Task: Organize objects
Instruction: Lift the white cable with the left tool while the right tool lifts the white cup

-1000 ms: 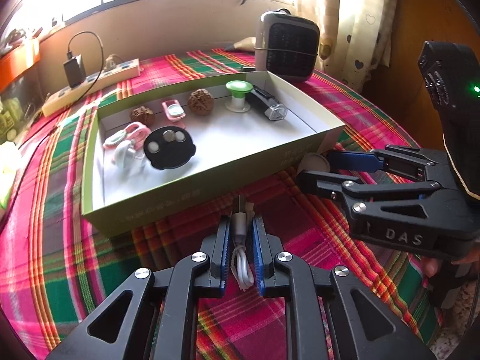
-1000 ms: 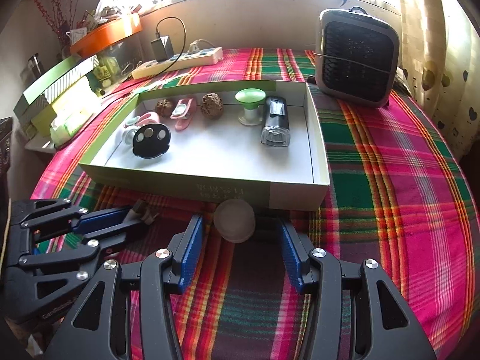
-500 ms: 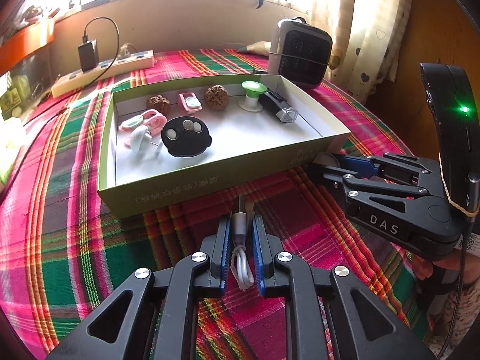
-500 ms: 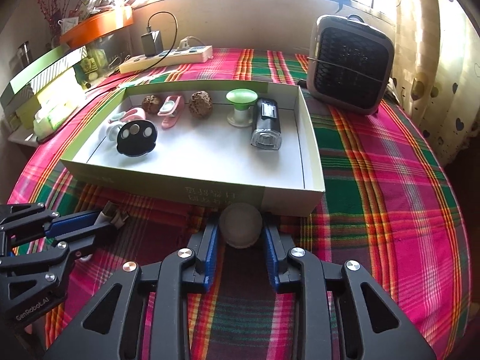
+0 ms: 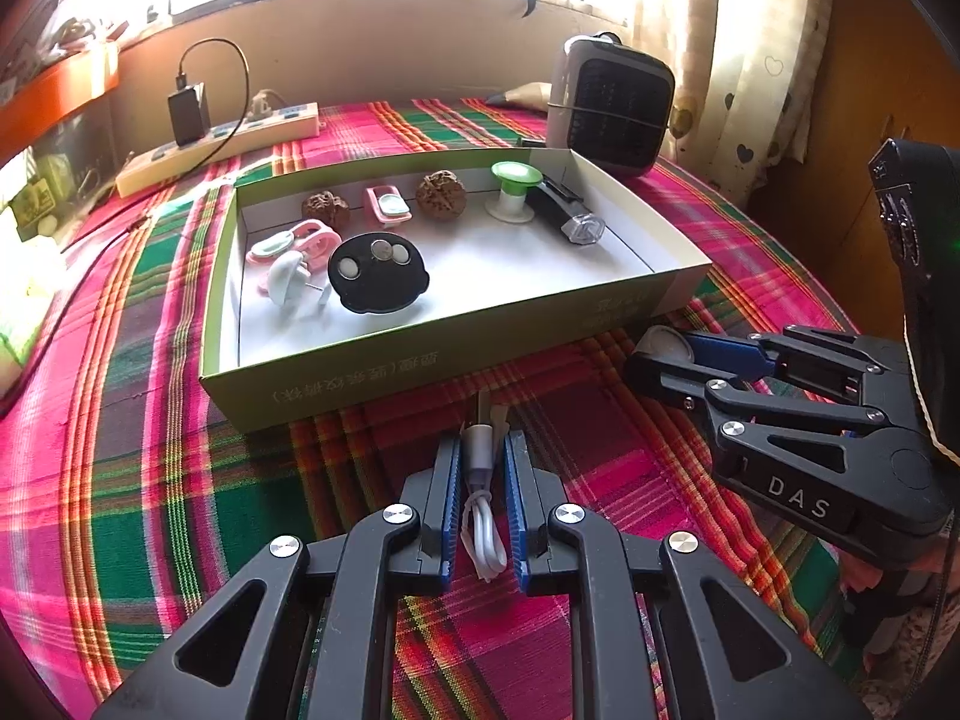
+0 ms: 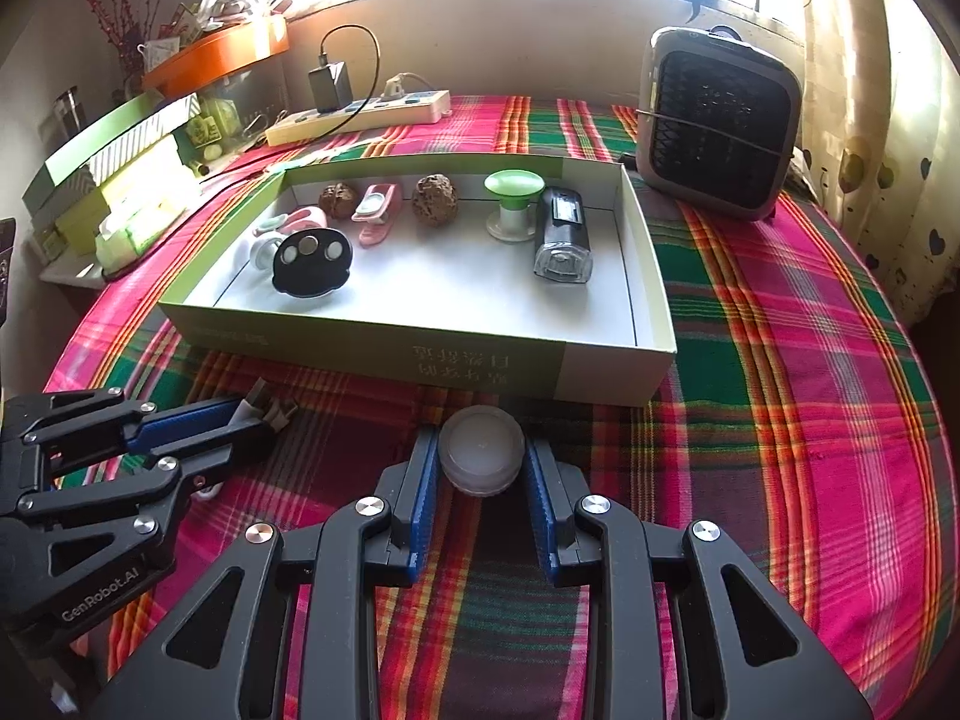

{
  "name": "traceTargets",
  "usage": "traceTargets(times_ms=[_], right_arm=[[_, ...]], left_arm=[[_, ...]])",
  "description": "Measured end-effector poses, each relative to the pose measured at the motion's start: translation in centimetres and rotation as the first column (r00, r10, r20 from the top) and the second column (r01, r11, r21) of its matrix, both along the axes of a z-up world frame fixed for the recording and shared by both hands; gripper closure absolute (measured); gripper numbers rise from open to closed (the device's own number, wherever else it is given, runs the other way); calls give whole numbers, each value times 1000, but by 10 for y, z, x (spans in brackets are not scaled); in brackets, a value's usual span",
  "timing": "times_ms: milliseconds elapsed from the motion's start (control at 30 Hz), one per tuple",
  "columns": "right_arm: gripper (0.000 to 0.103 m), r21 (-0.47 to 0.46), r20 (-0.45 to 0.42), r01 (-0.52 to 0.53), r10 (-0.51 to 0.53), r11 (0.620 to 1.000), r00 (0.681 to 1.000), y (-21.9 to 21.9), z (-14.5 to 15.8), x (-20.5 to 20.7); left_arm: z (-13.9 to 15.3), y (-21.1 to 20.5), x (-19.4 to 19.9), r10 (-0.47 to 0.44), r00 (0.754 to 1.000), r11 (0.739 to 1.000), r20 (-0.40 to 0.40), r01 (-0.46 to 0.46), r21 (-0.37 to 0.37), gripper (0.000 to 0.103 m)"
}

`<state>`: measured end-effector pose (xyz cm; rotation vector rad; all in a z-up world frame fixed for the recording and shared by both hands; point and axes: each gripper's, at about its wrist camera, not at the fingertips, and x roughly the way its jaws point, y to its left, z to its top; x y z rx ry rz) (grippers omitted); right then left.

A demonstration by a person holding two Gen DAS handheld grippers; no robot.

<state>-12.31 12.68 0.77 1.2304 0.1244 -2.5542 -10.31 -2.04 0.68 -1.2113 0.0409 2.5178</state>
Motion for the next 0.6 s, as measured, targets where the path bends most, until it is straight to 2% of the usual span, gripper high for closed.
traceTargets(times_ms=[600], right_arm=[[74, -36, 9, -50, 50, 998, 999, 1, 0, 2]], left_arm=[[1, 5, 2, 41, 999, 999, 1, -41, -27, 90]])
